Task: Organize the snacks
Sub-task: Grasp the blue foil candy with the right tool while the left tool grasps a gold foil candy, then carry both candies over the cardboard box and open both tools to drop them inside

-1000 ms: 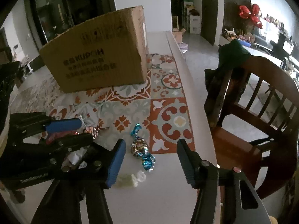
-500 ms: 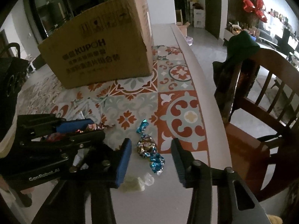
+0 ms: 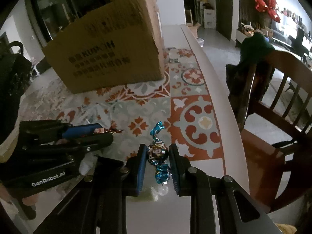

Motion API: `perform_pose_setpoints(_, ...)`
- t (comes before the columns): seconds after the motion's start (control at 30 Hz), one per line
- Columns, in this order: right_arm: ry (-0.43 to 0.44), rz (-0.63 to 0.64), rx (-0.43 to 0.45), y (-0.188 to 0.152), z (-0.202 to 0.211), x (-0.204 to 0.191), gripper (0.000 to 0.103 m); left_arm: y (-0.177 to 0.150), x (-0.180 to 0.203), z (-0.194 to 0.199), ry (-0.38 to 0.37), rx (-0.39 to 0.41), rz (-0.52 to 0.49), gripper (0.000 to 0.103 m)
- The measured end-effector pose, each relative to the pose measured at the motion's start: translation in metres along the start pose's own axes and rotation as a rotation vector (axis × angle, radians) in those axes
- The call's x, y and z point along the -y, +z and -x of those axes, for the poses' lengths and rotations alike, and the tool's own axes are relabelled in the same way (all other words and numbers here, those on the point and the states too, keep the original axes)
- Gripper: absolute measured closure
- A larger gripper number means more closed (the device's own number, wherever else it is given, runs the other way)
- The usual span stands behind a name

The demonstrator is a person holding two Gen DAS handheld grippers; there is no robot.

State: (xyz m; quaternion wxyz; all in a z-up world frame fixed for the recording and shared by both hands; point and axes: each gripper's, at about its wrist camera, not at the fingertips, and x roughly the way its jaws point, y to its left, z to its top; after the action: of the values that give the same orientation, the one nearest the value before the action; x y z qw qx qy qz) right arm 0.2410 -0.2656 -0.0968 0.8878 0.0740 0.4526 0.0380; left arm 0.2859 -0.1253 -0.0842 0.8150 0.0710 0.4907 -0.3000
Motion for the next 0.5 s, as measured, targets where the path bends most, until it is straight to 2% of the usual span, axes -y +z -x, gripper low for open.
perform_pose_setpoints(0.5,0.044,0.027,0.131,0.024,0.052,-0.026,0.078,0.007,0.0,0.077,0.047,0.185,0.013,0.079)
